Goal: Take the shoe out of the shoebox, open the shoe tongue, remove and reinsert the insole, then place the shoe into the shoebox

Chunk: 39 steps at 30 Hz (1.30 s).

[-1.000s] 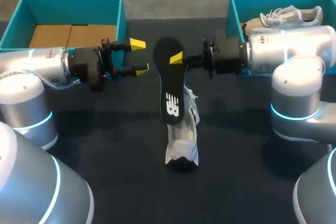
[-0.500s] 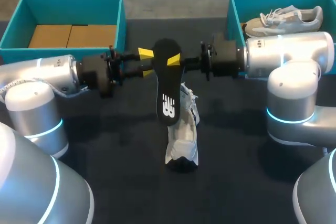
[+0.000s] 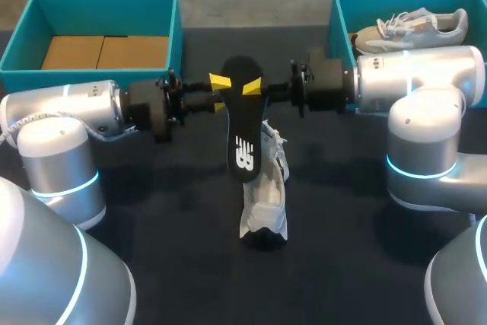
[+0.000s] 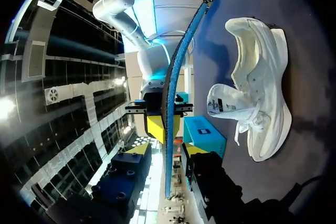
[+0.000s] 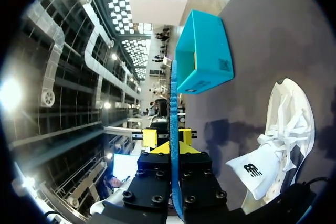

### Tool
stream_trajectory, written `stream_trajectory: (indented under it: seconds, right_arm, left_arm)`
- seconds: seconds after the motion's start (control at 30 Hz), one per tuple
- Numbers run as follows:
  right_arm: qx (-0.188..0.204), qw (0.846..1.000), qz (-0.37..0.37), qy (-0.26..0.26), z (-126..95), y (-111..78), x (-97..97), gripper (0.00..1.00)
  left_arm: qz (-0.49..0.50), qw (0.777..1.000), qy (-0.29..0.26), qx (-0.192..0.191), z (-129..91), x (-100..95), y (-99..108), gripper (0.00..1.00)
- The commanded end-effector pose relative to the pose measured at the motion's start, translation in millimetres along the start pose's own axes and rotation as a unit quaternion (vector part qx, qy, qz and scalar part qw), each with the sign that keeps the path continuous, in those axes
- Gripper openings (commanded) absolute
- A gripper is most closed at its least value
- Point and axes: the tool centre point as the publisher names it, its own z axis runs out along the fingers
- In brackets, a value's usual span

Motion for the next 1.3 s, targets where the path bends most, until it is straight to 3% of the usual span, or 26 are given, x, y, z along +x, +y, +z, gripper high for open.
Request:
stream_trajectory:
  seconds: [0.03, 0.37, 0.53, 0.97, 1.07, 1.3]
  right_arm:
    - [-0.001, 1.000, 0.000, -0.001, 2.0, 0.0, 0.0, 0.00]
    - [-0.001, 1.000, 0.000, -0.001, 2.0, 0.0, 0.0, 0.00]
    - [-0.001, 1.000, 0.000, -0.001, 2.0, 0.0, 0.0, 0.00]
    - [-0.001, 1.000, 0.000, -0.001, 2.0, 0.0, 0.0, 0.00]
    - [-0.001, 1.000, 0.000, -0.001, 2.0, 0.0, 0.0, 0.00]
    - [-0.001, 1.000, 0.000, -0.001, 2.0, 0.0, 0.0, 0.00]
  left_arm:
    - [0.001, 1.000, 0.000, 0.002, 5.7, 2.3, 1.0, 0.31]
    - [0.001, 1.000, 0.000, 0.007, 10.0, 2.2, -0.4, 0.25]
    - [0.001, 1.000, 0.000, 0.008, 10.8, 2.5, -1.0, 0.17]
    - [0.002, 1.000, 0.001, 0.011, 11.8, 3.0, -2.2, 0.16]
    - [0.002, 1.000, 0.002, 0.011, 12.1, 3.6, -2.1, 0.00]
    - [0.004, 1.000, 0.003, 0.010, 11.9, 4.0, -2.0, 0.00]
